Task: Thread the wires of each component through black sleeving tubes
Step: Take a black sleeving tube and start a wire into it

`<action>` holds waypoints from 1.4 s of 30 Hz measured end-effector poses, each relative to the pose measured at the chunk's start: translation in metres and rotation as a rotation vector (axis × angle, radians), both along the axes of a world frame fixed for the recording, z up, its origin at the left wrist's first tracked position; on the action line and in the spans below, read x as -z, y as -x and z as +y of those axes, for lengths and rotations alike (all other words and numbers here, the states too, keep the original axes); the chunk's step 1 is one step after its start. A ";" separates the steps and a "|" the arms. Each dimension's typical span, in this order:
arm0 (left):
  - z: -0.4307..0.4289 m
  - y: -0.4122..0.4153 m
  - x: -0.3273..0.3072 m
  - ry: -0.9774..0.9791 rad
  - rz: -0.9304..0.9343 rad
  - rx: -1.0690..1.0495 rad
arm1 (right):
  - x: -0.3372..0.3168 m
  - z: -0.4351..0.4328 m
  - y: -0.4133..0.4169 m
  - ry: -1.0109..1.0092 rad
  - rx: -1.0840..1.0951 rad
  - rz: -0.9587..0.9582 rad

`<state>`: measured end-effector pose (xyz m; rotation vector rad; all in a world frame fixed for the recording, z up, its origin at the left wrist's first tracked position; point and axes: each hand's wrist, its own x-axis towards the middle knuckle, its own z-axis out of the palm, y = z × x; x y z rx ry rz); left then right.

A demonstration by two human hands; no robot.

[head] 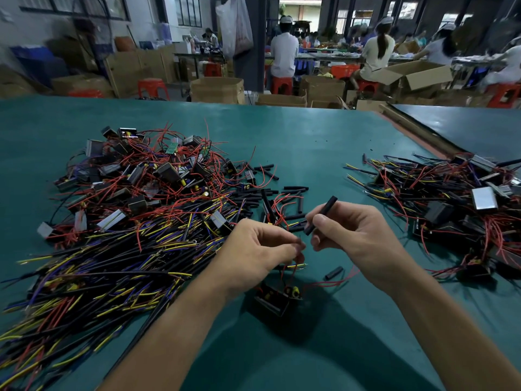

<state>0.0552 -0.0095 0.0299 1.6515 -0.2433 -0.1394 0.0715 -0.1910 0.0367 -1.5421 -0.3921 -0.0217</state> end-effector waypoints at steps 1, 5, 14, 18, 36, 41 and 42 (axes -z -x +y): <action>0.000 0.000 0.000 0.002 -0.001 0.007 | 0.001 0.001 0.000 0.020 0.001 -0.020; -0.001 0.000 0.000 -0.007 -0.011 0.034 | 0.003 0.004 -0.001 0.082 -0.001 -0.099; -0.003 0.001 0.001 -0.013 -0.005 0.021 | 0.009 0.004 -0.003 0.176 0.049 -0.171; -0.004 0.000 0.003 -0.011 -0.013 -0.006 | 0.012 0.003 -0.005 0.247 0.055 -0.136; 0.009 -0.002 0.007 -0.238 -0.027 0.034 | 0.012 0.005 -0.001 0.280 0.067 -0.134; 0.002 -0.002 0.009 -0.237 -0.116 -0.076 | 0.017 0.009 0.001 0.358 0.023 -0.110; 0.002 -0.002 0.010 -0.242 -0.124 -0.063 | 0.018 0.009 0.000 0.375 0.023 -0.102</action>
